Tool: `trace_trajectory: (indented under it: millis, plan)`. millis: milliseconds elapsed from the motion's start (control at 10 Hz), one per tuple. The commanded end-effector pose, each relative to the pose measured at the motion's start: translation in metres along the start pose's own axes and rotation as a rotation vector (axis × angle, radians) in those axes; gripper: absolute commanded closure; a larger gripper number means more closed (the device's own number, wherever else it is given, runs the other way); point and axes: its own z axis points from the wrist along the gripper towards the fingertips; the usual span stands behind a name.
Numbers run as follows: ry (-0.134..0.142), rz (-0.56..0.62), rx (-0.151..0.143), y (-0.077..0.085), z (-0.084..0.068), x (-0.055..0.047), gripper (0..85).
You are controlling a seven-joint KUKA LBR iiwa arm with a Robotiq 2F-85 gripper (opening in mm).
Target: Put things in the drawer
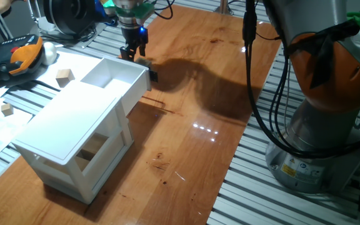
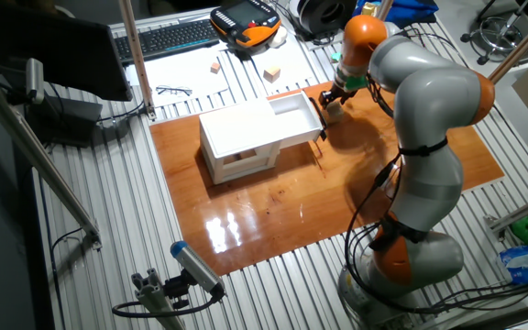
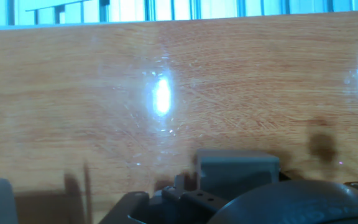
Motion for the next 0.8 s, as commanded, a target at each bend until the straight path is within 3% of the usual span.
trace_trajectory:
  millis: [0,700]
  plan:
    - [-0.003,-0.001,0.004,-0.0011,0.0007,0.0001,17.0]
    - [-0.009,0.003,-0.005,-0.0085,0.0067,0.0027,17.0]
